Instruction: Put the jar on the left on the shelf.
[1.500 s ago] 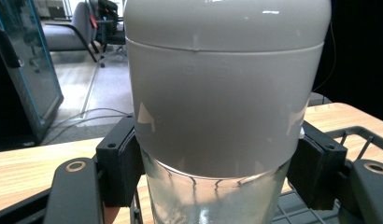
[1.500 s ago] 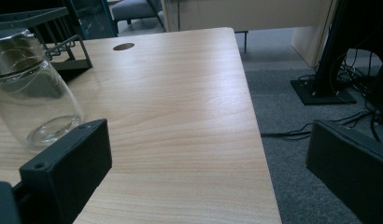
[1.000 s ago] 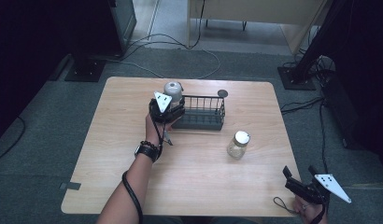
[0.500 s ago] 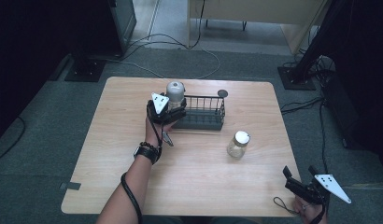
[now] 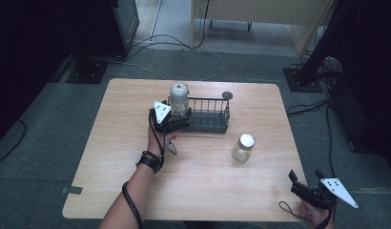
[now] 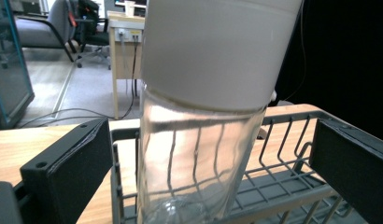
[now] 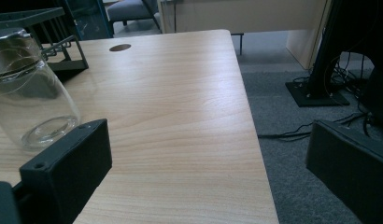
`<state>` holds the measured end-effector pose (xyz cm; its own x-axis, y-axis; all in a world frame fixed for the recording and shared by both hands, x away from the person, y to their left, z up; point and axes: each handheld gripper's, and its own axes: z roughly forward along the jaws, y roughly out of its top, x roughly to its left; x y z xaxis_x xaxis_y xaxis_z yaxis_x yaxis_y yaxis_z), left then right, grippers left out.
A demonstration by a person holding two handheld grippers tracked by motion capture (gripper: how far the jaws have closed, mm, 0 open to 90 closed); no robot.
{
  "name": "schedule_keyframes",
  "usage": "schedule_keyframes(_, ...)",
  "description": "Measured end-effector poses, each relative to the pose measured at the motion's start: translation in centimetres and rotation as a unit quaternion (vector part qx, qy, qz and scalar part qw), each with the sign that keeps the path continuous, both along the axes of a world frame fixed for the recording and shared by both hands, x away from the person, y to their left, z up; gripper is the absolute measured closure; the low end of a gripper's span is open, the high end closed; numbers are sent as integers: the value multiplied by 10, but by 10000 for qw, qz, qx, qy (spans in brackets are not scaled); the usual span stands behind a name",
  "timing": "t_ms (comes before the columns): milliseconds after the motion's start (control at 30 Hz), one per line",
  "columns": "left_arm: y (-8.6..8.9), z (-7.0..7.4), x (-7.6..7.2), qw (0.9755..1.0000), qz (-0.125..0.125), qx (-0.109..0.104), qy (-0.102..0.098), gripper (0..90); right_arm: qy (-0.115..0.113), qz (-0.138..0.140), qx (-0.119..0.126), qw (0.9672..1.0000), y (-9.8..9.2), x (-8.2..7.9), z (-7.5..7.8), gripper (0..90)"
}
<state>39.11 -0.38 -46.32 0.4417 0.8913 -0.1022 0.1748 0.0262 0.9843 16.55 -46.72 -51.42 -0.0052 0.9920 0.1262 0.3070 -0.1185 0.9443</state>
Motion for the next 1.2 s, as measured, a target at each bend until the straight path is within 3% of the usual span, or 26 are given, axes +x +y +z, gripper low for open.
schedule_keyframes(167,-1,-1,-3,10000,-23,11,-41,0,5,-1,-3,10000,0,0,0,1)
schedule_keyframes(200,-2,-2,-6,9999,-21,102,-88,0,7,-2,0,10000,0,0,0,1)
schedule_keyframes(367,-4,-8,-11,9999,-50,52,-92,0,7,-3,-7,10000,0,0,0,1)
schedule_keyframes(400,-5,-12,-17,9998,-171,49,-99,0,6,-5,-2,10000,0,0,0,1)
schedule_keyframes(600,-6,-20,-25,9993,-323,117,-116,0,9,-6,-4,10000,0,0,0,1)
schedule_keyframes(1200,0,-33,-33,9990,-408,163,-25,0,32,-19,-54,10000,1,1,0,1)
